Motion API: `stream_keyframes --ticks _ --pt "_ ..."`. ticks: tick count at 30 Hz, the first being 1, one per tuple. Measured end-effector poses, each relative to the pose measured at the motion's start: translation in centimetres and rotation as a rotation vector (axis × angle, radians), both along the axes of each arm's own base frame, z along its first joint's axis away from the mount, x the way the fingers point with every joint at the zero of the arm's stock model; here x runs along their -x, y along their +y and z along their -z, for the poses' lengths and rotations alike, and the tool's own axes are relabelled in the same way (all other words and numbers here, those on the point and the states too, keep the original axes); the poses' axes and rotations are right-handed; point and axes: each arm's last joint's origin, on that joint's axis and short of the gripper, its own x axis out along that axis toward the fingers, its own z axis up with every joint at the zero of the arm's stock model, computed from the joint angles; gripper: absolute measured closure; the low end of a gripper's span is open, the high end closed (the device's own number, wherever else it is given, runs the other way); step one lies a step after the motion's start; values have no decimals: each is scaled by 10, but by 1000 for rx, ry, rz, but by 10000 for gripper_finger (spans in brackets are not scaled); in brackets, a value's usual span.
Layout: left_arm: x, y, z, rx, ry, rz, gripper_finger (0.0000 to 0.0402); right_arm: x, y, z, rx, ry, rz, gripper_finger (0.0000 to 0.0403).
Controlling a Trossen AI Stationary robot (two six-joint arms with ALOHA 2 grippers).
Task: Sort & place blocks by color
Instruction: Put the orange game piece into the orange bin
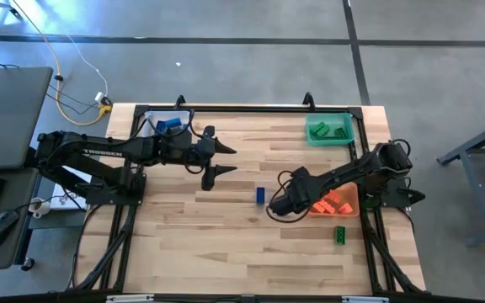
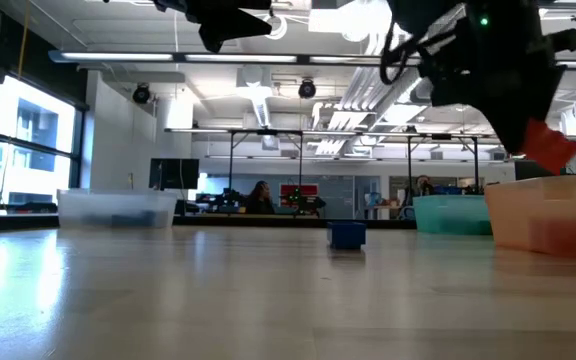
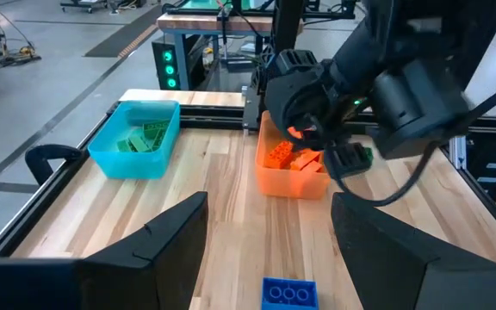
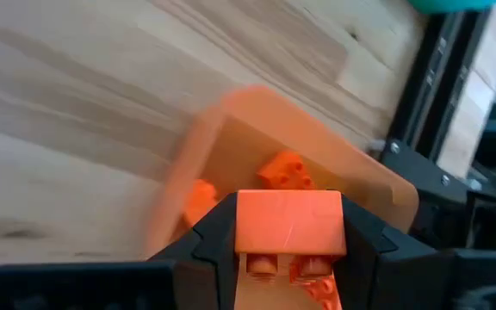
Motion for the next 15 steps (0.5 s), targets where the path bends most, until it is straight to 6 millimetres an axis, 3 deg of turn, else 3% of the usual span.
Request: stream_keyframes --ticks 7,15 --pt "0 0 0 0 0 0 169 21 -4 13 -62 36 55 291" --pt "0 0 0 1 3 0 169 51 -14 14 -74 -81 136 291"
